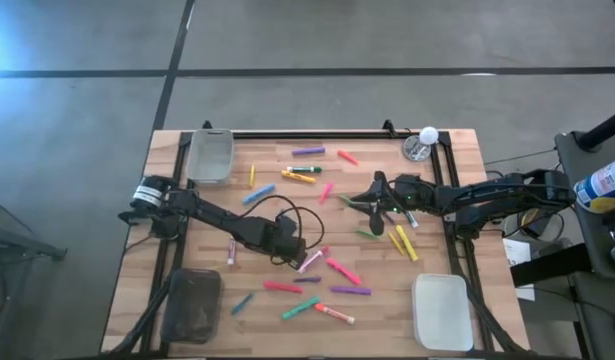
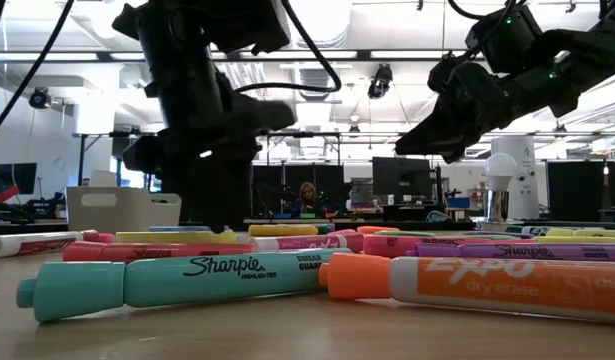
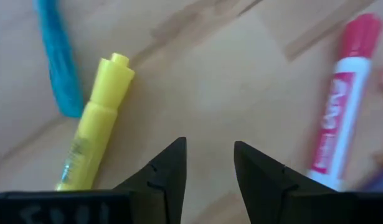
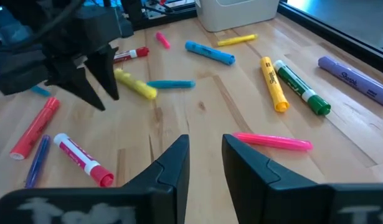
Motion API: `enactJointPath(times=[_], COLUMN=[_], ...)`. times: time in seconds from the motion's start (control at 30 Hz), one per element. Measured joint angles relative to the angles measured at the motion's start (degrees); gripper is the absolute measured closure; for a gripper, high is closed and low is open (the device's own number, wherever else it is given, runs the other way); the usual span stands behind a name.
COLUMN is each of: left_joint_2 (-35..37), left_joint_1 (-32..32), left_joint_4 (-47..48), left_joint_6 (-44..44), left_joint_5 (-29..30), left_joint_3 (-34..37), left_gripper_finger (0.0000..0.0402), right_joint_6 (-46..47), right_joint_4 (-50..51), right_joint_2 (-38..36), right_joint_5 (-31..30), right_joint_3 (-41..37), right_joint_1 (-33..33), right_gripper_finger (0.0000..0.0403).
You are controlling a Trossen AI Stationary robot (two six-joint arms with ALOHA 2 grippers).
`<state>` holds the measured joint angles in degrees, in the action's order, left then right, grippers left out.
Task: Pick & Place Markers
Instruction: Put the left yellow highlighter pen into the black bin
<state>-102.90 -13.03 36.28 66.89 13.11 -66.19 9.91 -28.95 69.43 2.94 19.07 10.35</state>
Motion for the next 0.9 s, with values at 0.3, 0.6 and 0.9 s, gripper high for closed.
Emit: enactJointPath(times=[0.3,0.6,0.9], left_joint_2=[4.6,6.4,6.4], left_joint_1=[1.8,9.2,12.9], left_joint_4=[8.8,14.6,11.0], left_joint_6=[-7.0,-21.6,-28.2], left_joint_5=[1.3,-0.6,-7.9], left_joint_3=[-0.4,-0.1,2.0], left_gripper_finger=[0.0266,0.0266,0.0266], right_joint_6=[-0.2,-0.2,-0.3], right_joint_4=[-0.1,-0.1,-0.1], right_joint_2=[0.0,0.0,0.0], right_joint_5=[0.0,-0.1,-0.1], right_joint_3=[0.0,0.0,0.0], right_joint_1=[-0.7,-1.1,-1.6], right_gripper_finger=[0.0312,0.0312,0.0312])
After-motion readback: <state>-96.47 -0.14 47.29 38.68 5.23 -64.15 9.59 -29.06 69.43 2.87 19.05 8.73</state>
